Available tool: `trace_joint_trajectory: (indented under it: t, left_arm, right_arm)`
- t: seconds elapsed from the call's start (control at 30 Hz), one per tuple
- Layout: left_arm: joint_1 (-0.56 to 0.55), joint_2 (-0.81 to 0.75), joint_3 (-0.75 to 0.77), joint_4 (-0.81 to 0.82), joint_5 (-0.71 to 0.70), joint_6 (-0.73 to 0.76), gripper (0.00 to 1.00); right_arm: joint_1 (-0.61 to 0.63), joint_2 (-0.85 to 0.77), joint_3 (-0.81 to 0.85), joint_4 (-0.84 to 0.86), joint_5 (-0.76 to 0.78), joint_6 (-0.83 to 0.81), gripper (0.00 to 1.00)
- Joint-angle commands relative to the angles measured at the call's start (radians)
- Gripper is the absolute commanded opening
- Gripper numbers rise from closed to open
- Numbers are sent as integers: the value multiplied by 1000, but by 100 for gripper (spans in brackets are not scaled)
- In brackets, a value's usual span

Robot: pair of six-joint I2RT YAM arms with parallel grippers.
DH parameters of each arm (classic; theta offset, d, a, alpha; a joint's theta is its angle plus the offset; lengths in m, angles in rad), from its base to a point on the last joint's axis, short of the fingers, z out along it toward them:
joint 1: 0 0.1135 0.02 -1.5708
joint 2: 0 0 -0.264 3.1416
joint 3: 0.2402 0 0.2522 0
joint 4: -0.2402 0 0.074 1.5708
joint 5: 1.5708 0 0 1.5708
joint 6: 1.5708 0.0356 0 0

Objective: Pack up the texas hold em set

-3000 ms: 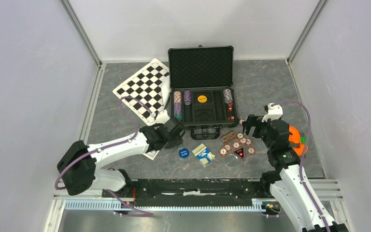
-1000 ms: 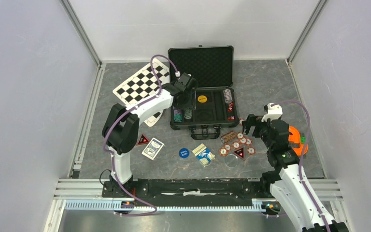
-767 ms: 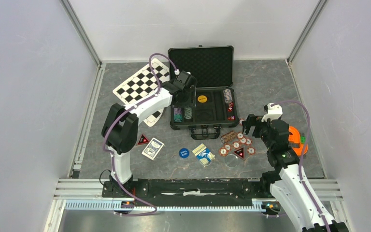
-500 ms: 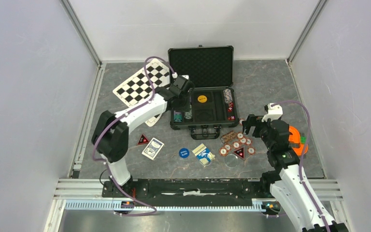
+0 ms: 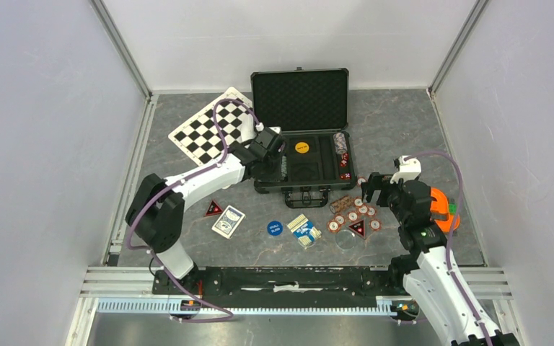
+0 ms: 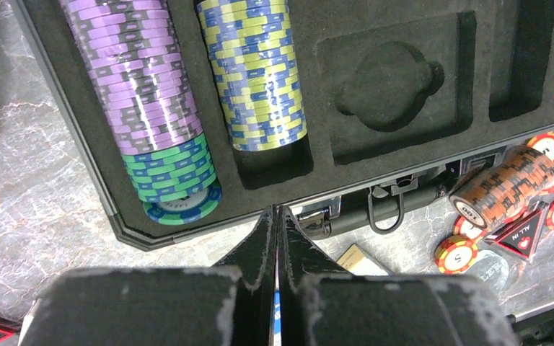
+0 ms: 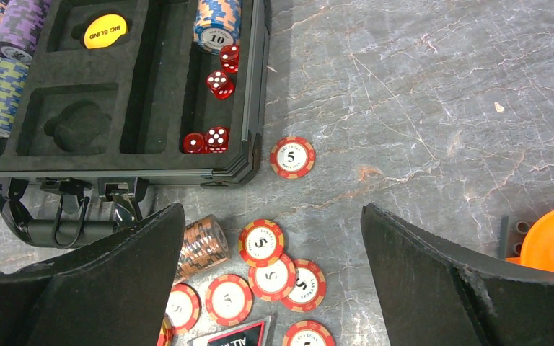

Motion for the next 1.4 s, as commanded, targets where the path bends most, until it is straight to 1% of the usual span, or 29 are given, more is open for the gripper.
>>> trace_joint_trajectory:
  t: [0.0,0.23,0.33,0.43,0.53,0.67,0.73,0.8,0.87,0.93,1.03,1.2,1.33,1.37]
  left_arm:
    - [0,34,17,61,-3,-29,2]
    - [0,116,62,68,-19,-26,2]
    - [1,147,95,68,-68,1,2]
    - [7,202,160,36,-155,33,2]
    - [18,251,208,12,-185,51,2]
    - [26,260,229,8,-215,55,2]
    - [26,246,230,12,-210,58,2]
    - [26,231,229,11,-187,64,2]
    - [24,208,215,10,-142,66,2]
    - [23,169,180,10,-100,60,2]
    - [24,72,91,63,-33,47,8]
    - [23,-108,-54,132,0,33,18]
    - [22,-297,-247,282,-3,2,35]
    - [23,-338,-299,310,-14,-1,43]
  right_arm:
    - [6,-13,0,19,-11,4,98]
    - [6,-7,7,15,0,-5,98]
    - [6,4,15,17,-1,-6,98]
    - [6,15,20,14,-12,-5,98]
    - [5,15,24,6,-11,-3,98]
    - [5,14,34,-12,-12,6,98]
    - [4,27,55,-48,-12,34,98]
    - [5,49,87,-117,33,128,98]
    - [5,74,121,-221,95,250,98]
    - [5,102,161,-294,103,304,98]
    - [9,132,209,-378,106,374,98]
    - [32,137,181,-423,128,540,98]
    - [49,118,134,-364,81,632,98]
    - [56,113,118,-344,77,662,98]
